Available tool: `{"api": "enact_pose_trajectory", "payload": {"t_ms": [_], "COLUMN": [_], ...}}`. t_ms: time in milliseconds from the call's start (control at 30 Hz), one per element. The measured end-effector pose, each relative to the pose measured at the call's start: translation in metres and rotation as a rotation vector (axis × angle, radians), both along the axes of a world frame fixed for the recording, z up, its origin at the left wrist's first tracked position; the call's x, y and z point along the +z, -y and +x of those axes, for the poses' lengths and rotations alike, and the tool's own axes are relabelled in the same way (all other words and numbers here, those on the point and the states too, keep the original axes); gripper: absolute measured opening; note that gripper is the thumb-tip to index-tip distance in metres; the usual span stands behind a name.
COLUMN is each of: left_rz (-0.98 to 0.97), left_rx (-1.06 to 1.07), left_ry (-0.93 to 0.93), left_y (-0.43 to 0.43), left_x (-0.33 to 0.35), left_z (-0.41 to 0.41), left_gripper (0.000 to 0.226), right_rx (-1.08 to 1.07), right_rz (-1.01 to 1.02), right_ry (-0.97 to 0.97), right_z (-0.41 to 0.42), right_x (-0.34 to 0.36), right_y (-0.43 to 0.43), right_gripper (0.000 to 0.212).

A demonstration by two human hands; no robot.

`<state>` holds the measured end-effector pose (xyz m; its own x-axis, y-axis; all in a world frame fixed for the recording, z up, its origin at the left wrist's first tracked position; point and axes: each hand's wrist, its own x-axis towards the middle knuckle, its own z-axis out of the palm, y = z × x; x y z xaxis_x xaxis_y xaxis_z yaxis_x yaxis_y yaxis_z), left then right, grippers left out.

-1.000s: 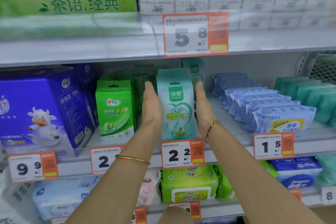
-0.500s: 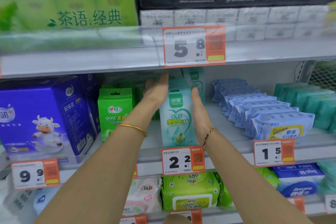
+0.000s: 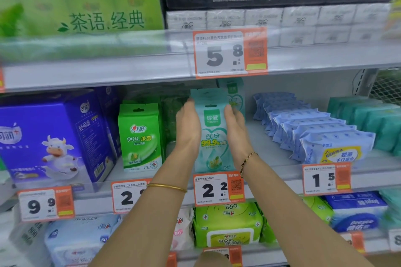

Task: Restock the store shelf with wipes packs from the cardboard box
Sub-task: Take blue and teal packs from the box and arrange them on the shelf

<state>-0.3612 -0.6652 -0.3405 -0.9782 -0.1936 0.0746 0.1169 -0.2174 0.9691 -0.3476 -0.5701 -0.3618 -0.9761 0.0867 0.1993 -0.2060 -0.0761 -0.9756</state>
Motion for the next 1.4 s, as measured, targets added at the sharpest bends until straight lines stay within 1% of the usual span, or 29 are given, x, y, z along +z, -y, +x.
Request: {"api": "enact_pose_trajectory", "payload": {"t_ms": [67, 133, 200, 267, 300, 333, 467, 500, 600, 633, 667, 700, 733, 767, 800, 833, 867, 900, 967, 1067, 1100, 1167, 1267, 1333, 1400], "left_rz": [0.039, 0.065, 0.048, 0.038, 0.039, 0.038, 0.038, 0.025, -0.032, -0.063, -0.108, -0.158, -0.202, -0.248, -0.29, -0.304, -0.309, -0.322, -0.346, -0.329, -0.322, -0.292, -0.237, -0.251, -0.253], "left_rx": [0.006, -0.008, -0.021, -0.031, -0.037, -0.039, -0.007, 0.006, 0.023, 0.03, 0.051, 0.087, 0.164, 0.287, 0.412, 0.528, 0.626, 0.688, 0.711, 0.646, 0.606, 0.523, 0.404, 0.358, 0.372], "left_ry": [0.048, 0.103, 0.121, 0.084, 0.075, 0.077, 0.133, 0.146, 0.139, 0.131, 0.098, 0.039, -0.066, -0.178, -0.286, -0.36, -0.394, -0.393, -0.32, -0.153, -0.115, -0.032, 0.091, 0.144, 0.151], "left_y": [0.001, 0.008, 0.009, 0.003, 0.002, 0.001, 0.002, 0.002, -0.001, 0.001, 0.003, 0.005, 0.007, 0.012, 0.019, 0.03, 0.043, 0.055, 0.079, 0.1, 0.106, 0.117, 0.122, 0.124, 0.128], "left_x": [-0.009, -0.028, -0.025, -0.011, -0.011, -0.012, -0.024, -0.025, -0.025, -0.025, -0.025, -0.026, -0.026, -0.029, -0.031, -0.032, -0.035, -0.039, -0.042, -0.035, -0.034, -0.033, -0.03, -0.03, -0.031], "left_z": [-0.009, -0.035, -0.025, 0.003, 0.008, 0.011, 0.011, 0.012, 0.013, 0.016, 0.022, 0.03, 0.042, 0.054, 0.065, 0.074, 0.074, 0.07, 0.056, 0.043, 0.037, 0.026, 0.023, 0.022, 0.02], "left_gripper": [0.061, 0.071, 0.067, 0.057, 0.057, 0.061, 0.091, 0.094, 0.09, 0.088, 0.086, 0.077, 0.063, 0.05, 0.042, 0.039, 0.04, 0.044, 0.053, 0.054, 0.052, 0.05, 0.052, 0.056, 0.055], "right_rx": [-0.006, -0.005, -0.002, 0.005, 0.009, 0.014, 0.009, 0.01, -0.007, -0.049, -0.129, -0.239, -0.334, -0.37, -0.341, -0.257, -0.151, -0.041, 0.119, 0.182, 0.187, 0.207, 0.233, 0.233, 0.237], "right_rz": [-0.006, -0.003, -0.001, 0.015, 0.026, 0.034, 0.024, 0.033, 0.069, 0.066, 0.069, 0.072, 0.06, 0.038, 0.017, 0.009, 0.019, 0.045, 0.148, 0.324, 0.358, 0.36, 0.34, 0.332, 0.309], "right_ry": [-0.009, -0.017, -0.013, -0.005, 0.002, 0.009, 0.045, 0.057, 0.078, 0.061, 0.017, -0.063, -0.178, -0.305, -0.413, -0.481, -0.497, -0.469, -0.348, -0.119, -0.05, 0.052, 0.119, 0.12, 0.091], "right_z": [0.0, -0.001, 0.0, 0.002, 0.003, 0.003, 0.005, 0.007, 0.009, 0.011, 0.015, 0.022, 0.032, 0.044, 0.055, 0.066, 0.073, 0.077, 0.072, 0.045, 0.036, 0.018, 0.002, -0.007, -0.012], "right_x": [-0.002, -0.003, -0.003, -0.002, -0.003, -0.004, -0.008, -0.008, -0.009, -0.009, -0.009, -0.009, -0.009, -0.009, -0.008, -0.006, -0.006, -0.004, -0.003, -0.003, -0.004, -0.008, -0.016, -0.021, -0.024], "right_y": [0.001, 0.002, 0.004, 0.004, 0.003, 0.003, 0.0, 0.0, 0.001, 0.002, 0.003, 0.004, 0.006, 0.011, 0.02, 0.031, 0.044, 0.058, 0.085, 0.112, 0.117, 0.124, 0.134, 0.142, 0.147], "right_gripper": [0.019, 0.023, 0.034, 0.041, 0.044, 0.046, 0.053, 0.054, 0.054, 0.054, 0.053, 0.051, 0.047, 0.043, 0.038, 0.034, 0.035, 0.036, 0.043, 0.057, 0.062, 0.07, 0.075, 0.071, 0.065]}}
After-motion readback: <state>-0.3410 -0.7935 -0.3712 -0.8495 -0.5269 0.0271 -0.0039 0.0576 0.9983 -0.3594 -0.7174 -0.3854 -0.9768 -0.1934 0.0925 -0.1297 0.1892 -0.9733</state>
